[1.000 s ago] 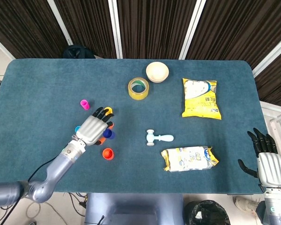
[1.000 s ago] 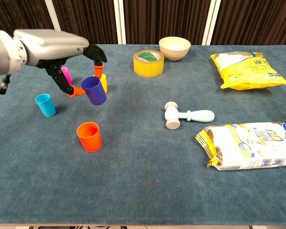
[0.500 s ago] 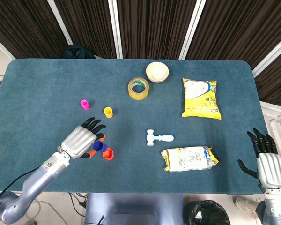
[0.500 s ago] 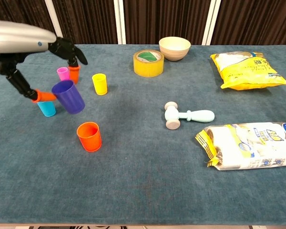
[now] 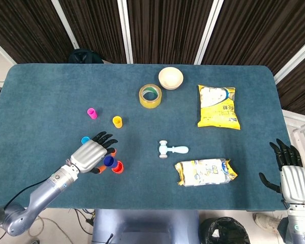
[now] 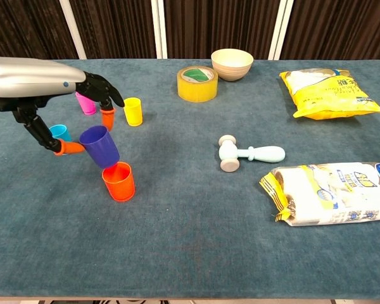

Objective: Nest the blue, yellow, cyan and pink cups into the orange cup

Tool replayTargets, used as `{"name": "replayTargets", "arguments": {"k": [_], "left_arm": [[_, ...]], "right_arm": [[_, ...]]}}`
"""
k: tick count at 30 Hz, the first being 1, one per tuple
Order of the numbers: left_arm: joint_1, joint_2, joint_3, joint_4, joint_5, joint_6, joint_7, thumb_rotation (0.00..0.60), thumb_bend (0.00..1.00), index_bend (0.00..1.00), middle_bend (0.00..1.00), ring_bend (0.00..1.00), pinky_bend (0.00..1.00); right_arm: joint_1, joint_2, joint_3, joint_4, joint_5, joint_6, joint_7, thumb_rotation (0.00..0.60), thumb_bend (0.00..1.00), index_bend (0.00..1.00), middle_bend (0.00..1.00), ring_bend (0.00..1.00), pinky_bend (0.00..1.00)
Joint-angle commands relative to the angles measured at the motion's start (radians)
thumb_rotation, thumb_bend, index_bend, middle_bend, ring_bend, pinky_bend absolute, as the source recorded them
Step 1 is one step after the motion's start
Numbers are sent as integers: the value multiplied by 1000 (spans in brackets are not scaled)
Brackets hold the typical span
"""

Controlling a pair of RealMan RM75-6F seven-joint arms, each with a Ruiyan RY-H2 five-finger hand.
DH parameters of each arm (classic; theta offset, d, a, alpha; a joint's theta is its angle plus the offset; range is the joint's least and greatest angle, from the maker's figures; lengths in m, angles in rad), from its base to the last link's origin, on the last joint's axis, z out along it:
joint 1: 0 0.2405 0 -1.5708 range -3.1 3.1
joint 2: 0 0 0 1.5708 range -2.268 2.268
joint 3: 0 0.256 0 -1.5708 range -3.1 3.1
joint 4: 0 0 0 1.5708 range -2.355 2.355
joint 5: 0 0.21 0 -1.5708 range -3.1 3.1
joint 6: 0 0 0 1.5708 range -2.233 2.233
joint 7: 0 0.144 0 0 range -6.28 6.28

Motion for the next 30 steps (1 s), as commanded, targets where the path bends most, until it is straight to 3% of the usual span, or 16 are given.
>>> {"name": "replayTargets", "arguments": {"k": [1, 11, 23, 30], "left_arm": [[-8, -18, -3, 17, 8, -9, -7, 600, 286, 388, 138, 0, 11], [-17, -43, 7, 37, 6, -23, 9, 600, 286, 380, 138, 0, 11], [-31, -54, 14, 42, -34, -30, 69, 600, 230, 218, 131, 0, 10], [-29, -39, 9, 14, -57, -10, 85, 600, 228, 172, 132, 0, 10]], "right_arm": [[0, 0, 0, 0, 0, -1, 1, 600, 324, 106, 44, 96, 3], [-2, 4, 7, -1, 5, 6, 10, 600, 325, 106, 44, 96, 3], [-2, 4, 7, 0, 11, 1, 11, 600, 324, 106, 44, 96, 3], [-2, 4, 9, 0, 14, 0, 10, 600, 324, 106, 44, 96, 3]]}}
